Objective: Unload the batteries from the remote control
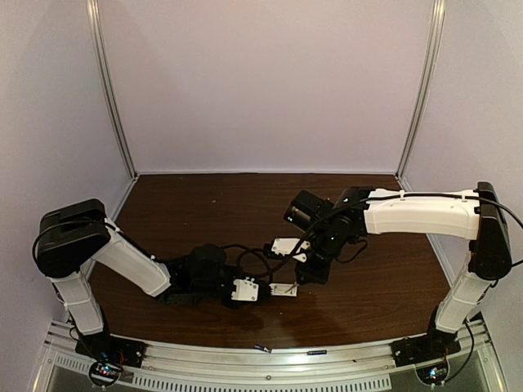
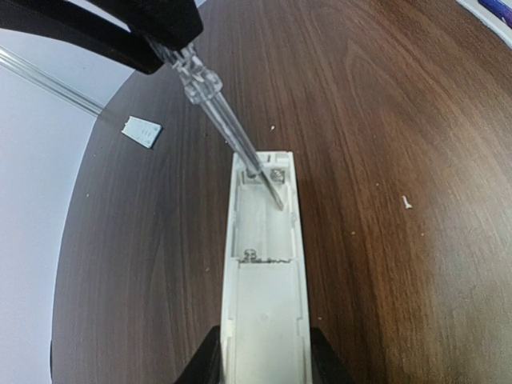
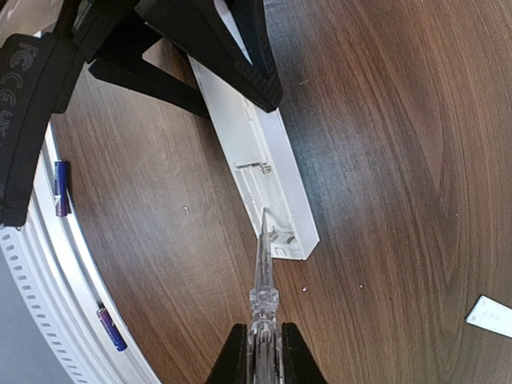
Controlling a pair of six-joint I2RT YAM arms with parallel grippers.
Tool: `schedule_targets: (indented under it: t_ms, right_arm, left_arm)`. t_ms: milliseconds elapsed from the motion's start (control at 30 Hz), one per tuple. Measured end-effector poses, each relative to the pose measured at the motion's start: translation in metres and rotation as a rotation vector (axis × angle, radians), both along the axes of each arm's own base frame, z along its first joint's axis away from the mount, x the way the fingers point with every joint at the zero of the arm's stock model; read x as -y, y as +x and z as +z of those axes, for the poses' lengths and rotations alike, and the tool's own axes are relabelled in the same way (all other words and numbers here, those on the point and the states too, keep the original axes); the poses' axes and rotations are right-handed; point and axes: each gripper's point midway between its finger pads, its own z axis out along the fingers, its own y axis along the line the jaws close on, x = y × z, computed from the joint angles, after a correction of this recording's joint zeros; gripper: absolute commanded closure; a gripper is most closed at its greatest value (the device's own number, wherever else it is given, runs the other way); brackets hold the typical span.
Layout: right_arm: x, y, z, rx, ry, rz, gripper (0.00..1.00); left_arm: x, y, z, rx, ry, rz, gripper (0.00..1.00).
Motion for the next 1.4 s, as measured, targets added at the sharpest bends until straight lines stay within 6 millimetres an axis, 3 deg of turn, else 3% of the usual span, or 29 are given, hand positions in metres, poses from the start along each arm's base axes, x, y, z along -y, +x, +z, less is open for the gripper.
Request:
schedule_targets:
  t_ms: [667, 1167, 1400]
  right_arm:
    - [0.000, -0.001, 0.011, 0.005, 0.029, -0.012, 1.00]
    - [0.005, -0.002, 0.064, 0.076, 0.155, -0.064, 1.00]
    - [0.015, 0.018, 0.095, 0.215, 0.257, -0.207, 1.00]
  left_arm:
    - [0.000, 0.000, 0.000, 0.000, -0.001, 0.001, 1.00]
    - [0.001, 0.001, 0.002, 0.005, -0.009, 0.003, 1.00]
    - [0.002, 0.003, 0.007, 0.010, -0.027, 0.015, 1.00]
